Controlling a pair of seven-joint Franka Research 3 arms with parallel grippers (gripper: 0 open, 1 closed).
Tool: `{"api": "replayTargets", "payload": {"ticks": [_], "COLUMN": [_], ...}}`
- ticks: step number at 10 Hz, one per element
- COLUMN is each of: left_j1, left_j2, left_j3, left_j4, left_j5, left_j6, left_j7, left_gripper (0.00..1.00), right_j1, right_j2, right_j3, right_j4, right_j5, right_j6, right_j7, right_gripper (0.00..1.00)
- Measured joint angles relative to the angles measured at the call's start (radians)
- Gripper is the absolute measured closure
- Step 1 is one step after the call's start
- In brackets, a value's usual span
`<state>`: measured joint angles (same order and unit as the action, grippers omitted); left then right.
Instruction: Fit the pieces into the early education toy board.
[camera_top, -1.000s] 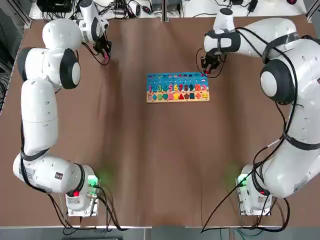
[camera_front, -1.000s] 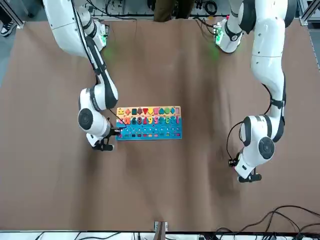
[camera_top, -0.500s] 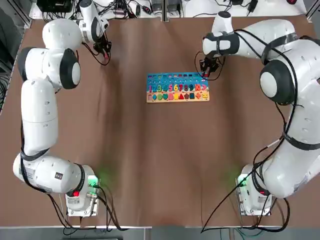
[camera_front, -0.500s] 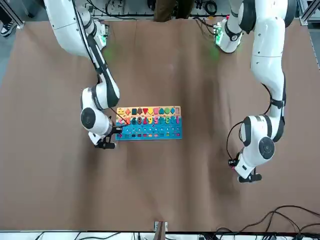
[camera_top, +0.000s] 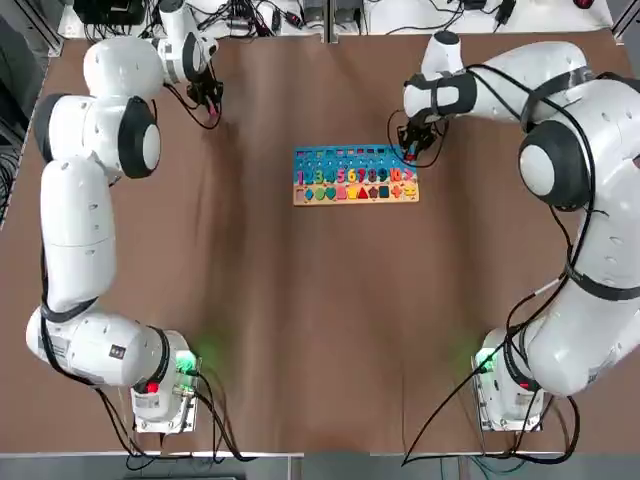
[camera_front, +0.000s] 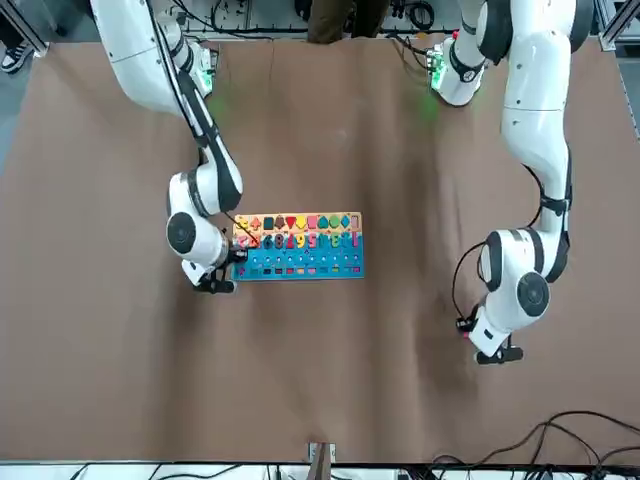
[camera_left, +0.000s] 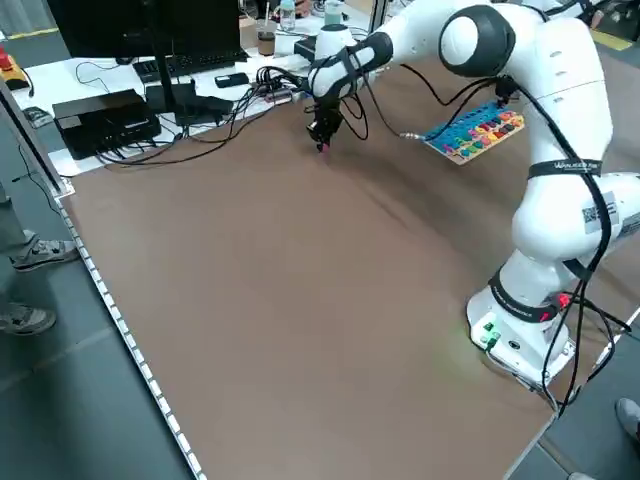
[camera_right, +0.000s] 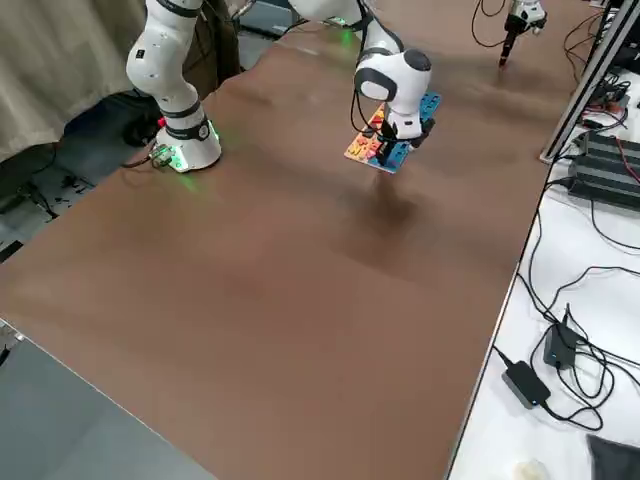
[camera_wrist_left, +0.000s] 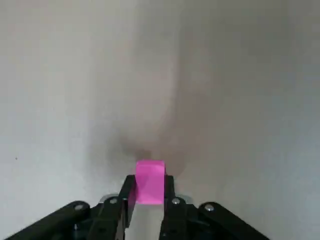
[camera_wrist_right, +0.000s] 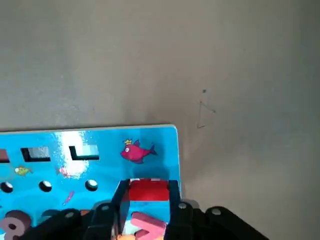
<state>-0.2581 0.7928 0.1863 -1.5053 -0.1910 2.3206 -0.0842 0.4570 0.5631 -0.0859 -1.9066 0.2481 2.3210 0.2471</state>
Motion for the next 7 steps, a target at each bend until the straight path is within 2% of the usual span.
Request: {"api": "replayTargets", "payload": {"ticks": [2, 4, 7], "left_j1": [0.004, 0.006, 0.016], "left_j2": [-0.087, -0.204, -0.342], "left_j3": [-0.018, -0.064, -0.205], "left_j4": [-0.033, -0.139, -0.278], "left_j5": [0.0, 0.0, 0.1], "left_j6": [-0.037, -0.048, -0.048], "left_j7": [0.0, -0.013, -0.195], "left_gripper": [0.74, 0.74, 0.74], "right_j1": [0.0, 0.0, 0.0], "right_j2": [0.0, 0.0, 0.0], "right_j3": [0.0, 0.001, 0.006], "right_j4": [-0.008, -0.014, -0.014], "right_j5": [0.003, 0.004, 0.019], "right_j6": [0.01, 0.017, 0.022], "right_j7": [0.0, 0.0, 0.001], "right_gripper": [0.64, 0.64, 0.64]}}
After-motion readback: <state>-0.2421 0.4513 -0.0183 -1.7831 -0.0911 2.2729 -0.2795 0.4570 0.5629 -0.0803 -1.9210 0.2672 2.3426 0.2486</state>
